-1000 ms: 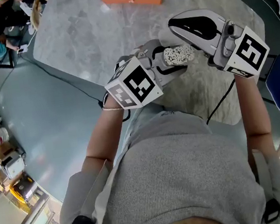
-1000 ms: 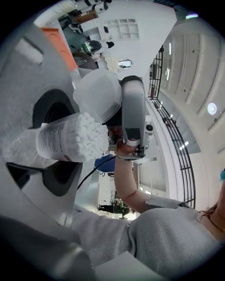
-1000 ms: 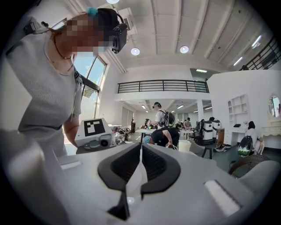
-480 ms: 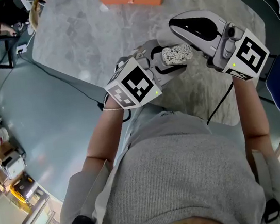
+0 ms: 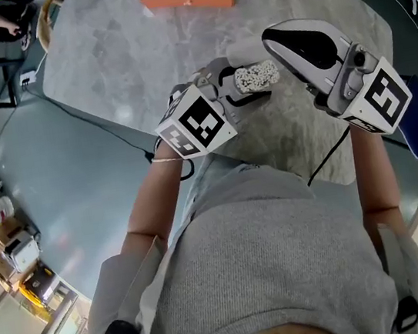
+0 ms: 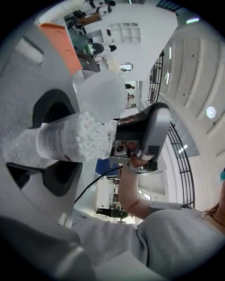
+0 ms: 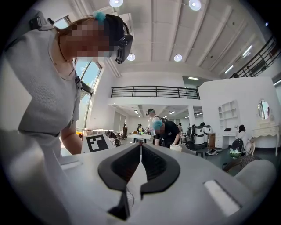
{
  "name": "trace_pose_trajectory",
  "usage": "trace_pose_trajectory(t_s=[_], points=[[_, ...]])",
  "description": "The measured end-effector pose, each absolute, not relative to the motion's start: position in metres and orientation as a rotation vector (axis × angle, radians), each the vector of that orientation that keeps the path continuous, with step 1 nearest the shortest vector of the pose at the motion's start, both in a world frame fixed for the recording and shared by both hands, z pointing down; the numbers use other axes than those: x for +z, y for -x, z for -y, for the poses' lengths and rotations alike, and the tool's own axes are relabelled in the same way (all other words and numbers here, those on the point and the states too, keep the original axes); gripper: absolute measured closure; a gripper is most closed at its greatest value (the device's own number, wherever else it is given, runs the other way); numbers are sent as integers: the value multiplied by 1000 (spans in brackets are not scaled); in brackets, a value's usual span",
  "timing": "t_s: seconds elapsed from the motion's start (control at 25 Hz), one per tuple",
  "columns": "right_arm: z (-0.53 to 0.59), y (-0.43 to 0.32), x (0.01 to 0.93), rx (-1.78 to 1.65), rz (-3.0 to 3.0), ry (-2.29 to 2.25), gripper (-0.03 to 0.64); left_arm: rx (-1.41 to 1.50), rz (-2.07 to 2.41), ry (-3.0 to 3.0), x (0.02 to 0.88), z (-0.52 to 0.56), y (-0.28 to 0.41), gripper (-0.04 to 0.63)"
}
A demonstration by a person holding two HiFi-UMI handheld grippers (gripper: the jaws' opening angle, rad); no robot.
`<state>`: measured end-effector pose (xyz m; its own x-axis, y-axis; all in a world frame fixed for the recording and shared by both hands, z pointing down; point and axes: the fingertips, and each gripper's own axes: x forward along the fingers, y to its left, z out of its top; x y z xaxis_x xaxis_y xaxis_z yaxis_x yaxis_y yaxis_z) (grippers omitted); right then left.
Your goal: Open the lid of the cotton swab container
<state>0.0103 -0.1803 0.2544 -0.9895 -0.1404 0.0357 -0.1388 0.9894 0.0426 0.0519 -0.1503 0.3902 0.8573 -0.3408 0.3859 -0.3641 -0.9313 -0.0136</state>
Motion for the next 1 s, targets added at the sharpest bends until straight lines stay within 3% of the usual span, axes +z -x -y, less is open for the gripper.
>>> trace_pose_trajectory(t_s=[1.0], points=[[161, -42, 284, -8, 3057, -337, 614, 659, 591, -2965, 457, 162, -57, 383]])
